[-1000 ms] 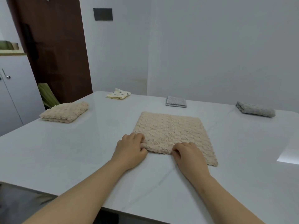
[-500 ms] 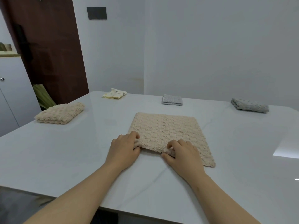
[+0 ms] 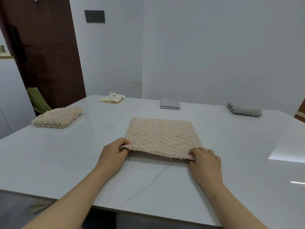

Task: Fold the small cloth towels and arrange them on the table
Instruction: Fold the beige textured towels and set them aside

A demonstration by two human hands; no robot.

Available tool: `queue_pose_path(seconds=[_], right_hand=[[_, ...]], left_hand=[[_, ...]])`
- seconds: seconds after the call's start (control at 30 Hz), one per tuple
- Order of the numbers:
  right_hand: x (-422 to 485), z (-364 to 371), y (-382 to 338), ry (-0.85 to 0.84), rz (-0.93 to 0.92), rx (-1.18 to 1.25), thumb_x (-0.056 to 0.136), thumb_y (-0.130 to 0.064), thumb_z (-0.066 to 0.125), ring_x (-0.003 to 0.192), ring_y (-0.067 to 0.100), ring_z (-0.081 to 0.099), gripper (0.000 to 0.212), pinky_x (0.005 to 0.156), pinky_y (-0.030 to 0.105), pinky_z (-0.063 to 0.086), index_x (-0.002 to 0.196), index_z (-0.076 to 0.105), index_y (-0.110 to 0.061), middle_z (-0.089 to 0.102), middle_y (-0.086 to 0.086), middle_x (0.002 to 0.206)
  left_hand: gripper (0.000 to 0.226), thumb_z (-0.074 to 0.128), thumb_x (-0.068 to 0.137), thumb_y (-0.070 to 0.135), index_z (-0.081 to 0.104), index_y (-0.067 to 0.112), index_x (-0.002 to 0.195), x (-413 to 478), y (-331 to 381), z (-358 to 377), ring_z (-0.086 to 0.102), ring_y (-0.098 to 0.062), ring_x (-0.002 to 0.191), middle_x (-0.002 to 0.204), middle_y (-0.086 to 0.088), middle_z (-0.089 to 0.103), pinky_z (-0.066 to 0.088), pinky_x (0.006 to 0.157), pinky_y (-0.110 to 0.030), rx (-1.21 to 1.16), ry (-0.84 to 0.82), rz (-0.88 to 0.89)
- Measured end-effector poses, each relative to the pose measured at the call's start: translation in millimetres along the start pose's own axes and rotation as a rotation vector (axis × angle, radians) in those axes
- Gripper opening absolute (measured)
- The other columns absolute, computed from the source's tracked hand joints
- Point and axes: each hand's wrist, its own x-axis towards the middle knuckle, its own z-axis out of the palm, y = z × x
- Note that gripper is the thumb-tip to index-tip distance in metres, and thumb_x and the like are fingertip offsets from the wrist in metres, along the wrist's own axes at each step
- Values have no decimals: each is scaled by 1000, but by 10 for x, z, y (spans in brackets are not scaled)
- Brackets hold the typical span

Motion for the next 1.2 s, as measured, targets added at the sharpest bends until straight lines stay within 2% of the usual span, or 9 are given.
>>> queue_pose_path(seconds=[0.1,0.23,0.43,0.57,0.7,0.83,0.97,1.1,1.2], right_hand=[[-55,-48,76,-17,50,44,86,-11,39,112,17,43,33,89,27,25,111,56,-24,58,-8,117],[-135,-107,110,-22,38,54,87,-11,39,109,18,45,31,84,27,26,109,58,-23,61,-6,112],[-231,-175,140,11,32,72,90,-15,40,91,22,46,22,72,28,27,99,60,-17,65,0,96],[-262,-204,151,12,70,207,90,-16,43,84,22,44,17,69,31,33,87,59,-15,60,0,80],[-326,-260,165,5,96,348,89,-15,48,89,25,56,17,69,31,39,89,65,-16,64,-2,80],[-397,-410,150,-26,48,432,89,-15,50,91,19,55,18,74,29,40,93,67,-18,63,-7,84],[-434,-623,110,-36,24,605,88,-15,55,75,8,56,13,62,19,38,84,66,-19,66,-9,81],[-452,-769,114,-92,32,775,84,-12,59,79,13,62,15,72,26,46,76,69,-20,70,-5,78],[-450,-877,168,-137,33,891,85,-8,61,70,11,60,14,65,19,46,75,69,-15,67,0,71]], left_hand=[[25,51,87,7,63,30,89,-63,-14,-34,53,-7,84,86,15,61,36,65,-8,22,13,-39],[24,51,89,8,62,22,105,-147,-18,-66,51,-8,96,99,11,58,34,81,-18,46,-19,-61],[24,45,95,17,60,22,113,-229,-35,-142,54,-15,99,100,7,62,36,78,-23,88,-121,-86],[13,47,95,19,56,28,93,-225,34,-184,52,-17,91,82,12,56,35,68,-22,20,-161,-123],[23,51,92,17,55,34,77,-305,70,-267,53,-17,88,81,11,58,36,68,-23,-33,-106,-120],[22,55,89,15,62,32,77,-403,165,-425,58,-13,86,86,10,65,41,71,-25,-133,-36,-101],[22,58,88,9,66,27,78,-466,289,-562,60,-9,90,90,7,68,44,75,-19,-237,-4,-86],[24,56,88,6,65,25,76,-506,405,-646,59,-10,83,84,5,66,43,70,-18,-287,16,-52],[25,52,91,5,65,23,78,-553,403,-710,57,-11,79,81,2,64,42,68,-20,-303,-5,-48]])
